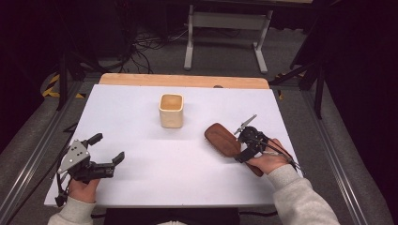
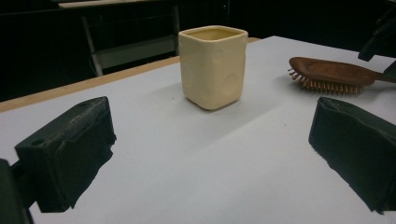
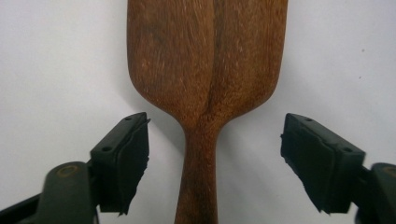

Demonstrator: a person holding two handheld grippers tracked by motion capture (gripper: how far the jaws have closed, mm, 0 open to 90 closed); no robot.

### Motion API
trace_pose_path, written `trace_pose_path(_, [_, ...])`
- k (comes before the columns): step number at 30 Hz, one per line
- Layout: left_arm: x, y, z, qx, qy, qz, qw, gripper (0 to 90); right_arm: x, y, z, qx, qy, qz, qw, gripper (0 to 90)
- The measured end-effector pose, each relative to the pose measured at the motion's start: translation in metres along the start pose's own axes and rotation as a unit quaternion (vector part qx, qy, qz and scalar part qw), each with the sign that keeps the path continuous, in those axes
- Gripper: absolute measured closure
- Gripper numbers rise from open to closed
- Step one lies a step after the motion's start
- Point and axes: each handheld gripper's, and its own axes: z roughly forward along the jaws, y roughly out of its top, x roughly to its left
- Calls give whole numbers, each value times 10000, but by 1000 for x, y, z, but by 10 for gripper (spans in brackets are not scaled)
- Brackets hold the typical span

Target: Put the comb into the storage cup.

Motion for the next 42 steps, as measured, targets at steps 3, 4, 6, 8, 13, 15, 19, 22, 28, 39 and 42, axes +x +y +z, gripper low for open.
trace_pose_path(3, [0,0,0,-3,6,8,10000,12,0,0,2,98,36,17,9999,276])
trace_pose_path(4, [0,0,-1,-4,9,10,10000,12,-1,-1,5,207,34,35,9998,305])
trace_pose_path(6, [0,0,-1,-5,15,13,10000,12,0,-1,5,245,33,32,9997,313])
trace_pose_path(8, [0,0,0,-1,23,16,10000,12,0,-1,7,285,36,55,9996,351])
trace_pose_path(13, [0,0,0,-16,36,-7,10000,12,0,-3,12,406,115,106,9991,435])
trace_pose_path(15, [0,0,0,1,50,-9,10000,12,0,-3,14,429,108,186,9988,443])
trace_pose_path(19, [1,-2,3,39,110,-22,9999,2,1,-3,19,437,135,273,9986,502])
trace_pose_path(22, [2,-3,3,13,67,-54,10000,2,1,-2,22,425,150,373,9983,546])
trace_pose_path(28, [3,-3,2,-44,223,22,9997,1,3,-1,26,450,129,462,9978,657])
trace_pose_path(39, [7,-4,3,112,-19,-144,9998,2,6,-2,27,424,77,490,9979,709])
trace_pose_path(42, [7,-4,3,150,-47,-128,9998,2,6,-2,26,429,90,527,9977,711])
